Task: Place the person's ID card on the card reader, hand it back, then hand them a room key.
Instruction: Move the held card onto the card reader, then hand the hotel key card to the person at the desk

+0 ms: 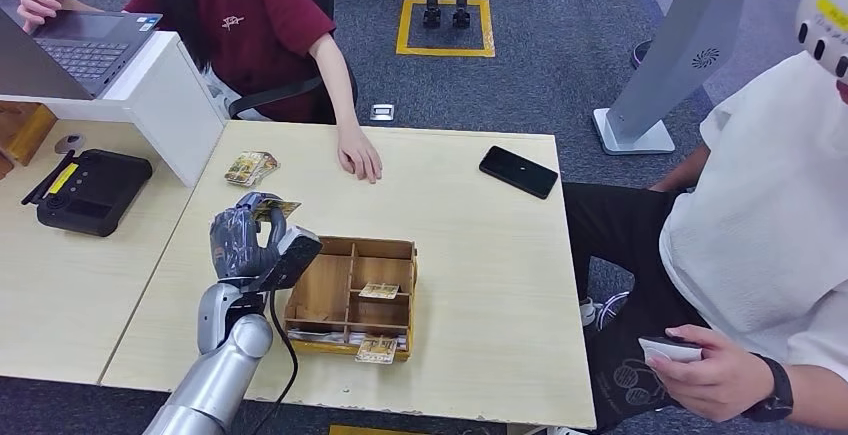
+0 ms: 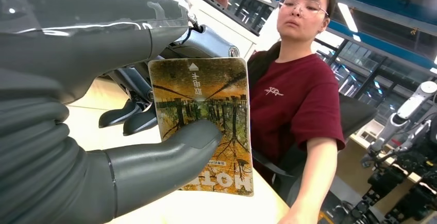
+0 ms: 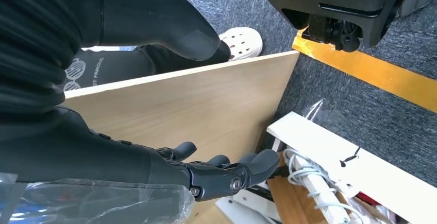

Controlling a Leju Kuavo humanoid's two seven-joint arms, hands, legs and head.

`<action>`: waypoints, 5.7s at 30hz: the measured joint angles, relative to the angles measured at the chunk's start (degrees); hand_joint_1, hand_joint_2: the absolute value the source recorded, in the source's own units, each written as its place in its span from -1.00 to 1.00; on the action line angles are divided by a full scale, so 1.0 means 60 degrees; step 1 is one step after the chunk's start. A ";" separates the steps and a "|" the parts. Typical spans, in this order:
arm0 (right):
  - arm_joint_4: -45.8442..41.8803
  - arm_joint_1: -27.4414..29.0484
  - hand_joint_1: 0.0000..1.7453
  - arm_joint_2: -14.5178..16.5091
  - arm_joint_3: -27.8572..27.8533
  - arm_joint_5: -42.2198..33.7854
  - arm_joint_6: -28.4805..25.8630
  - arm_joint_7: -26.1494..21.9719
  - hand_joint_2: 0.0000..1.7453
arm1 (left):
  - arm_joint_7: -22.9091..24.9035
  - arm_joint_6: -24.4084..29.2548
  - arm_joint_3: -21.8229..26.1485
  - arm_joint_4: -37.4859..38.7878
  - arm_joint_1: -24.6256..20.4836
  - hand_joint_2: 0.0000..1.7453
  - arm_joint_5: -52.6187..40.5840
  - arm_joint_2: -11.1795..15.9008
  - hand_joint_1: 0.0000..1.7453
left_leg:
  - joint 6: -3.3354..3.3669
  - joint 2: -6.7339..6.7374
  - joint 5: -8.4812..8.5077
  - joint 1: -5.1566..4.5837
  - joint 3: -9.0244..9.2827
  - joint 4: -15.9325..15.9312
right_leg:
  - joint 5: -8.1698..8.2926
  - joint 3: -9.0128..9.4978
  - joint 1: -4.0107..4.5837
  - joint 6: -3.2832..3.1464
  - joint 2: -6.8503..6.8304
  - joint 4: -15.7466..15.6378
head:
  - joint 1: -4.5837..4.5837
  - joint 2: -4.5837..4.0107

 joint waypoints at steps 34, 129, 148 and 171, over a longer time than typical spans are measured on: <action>0.0000 0.0012 -1.00 0.0004 0.0040 0.0333 -0.0012 -0.0269 1.00 | 0.0304 0.0511 0.0693 -0.0441 0.1396 1.00 -0.1379 0.0034 1.00 | 0.0000 -0.0001 0.0000 0.0000 -0.0003 -0.0001 | -0.0001 -0.0001 0.0000 0.0000 -0.0003 0.0000 | 0.0000 0.0000; -0.0007 -0.0231 -1.00 0.0157 0.1502 0.1879 0.0325 -0.1538 1.00 | 0.2271 -0.0891 0.0995 0.4177 -0.0921 1.00 -0.2855 0.0025 1.00 | -0.0024 -0.0023 0.0039 0.0000 0.0042 -0.0007 | 0.0012 0.0045 -0.0001 -0.0004 -0.0032 0.0007 | 0.0004 -0.0001; -0.0007 -0.0197 -1.00 0.0157 0.1823 0.2112 0.0290 -0.1758 1.00 | 0.0649 -0.0536 0.0953 0.1957 -0.0132 1.00 -0.0971 -0.0185 1.00 | -0.0023 -0.0018 0.0037 0.0001 0.0003 -0.0005 | 0.0010 0.0003 0.0000 -0.0002 -0.0025 0.0007 | 0.0004 0.0000; 0.0004 -0.0177 -1.00 0.0157 0.2581 0.2650 0.0359 -0.2546 1.00 | 0.0242 0.0484 0.0964 0.0501 -0.0049 1.00 -0.0352 0.0009 1.00 | -0.0021 -0.0017 0.0036 0.0001 -0.0004 -0.0005 | 0.0011 -0.0005 0.0000 -0.0002 -0.0024 0.0007 | 0.0005 0.0000</action>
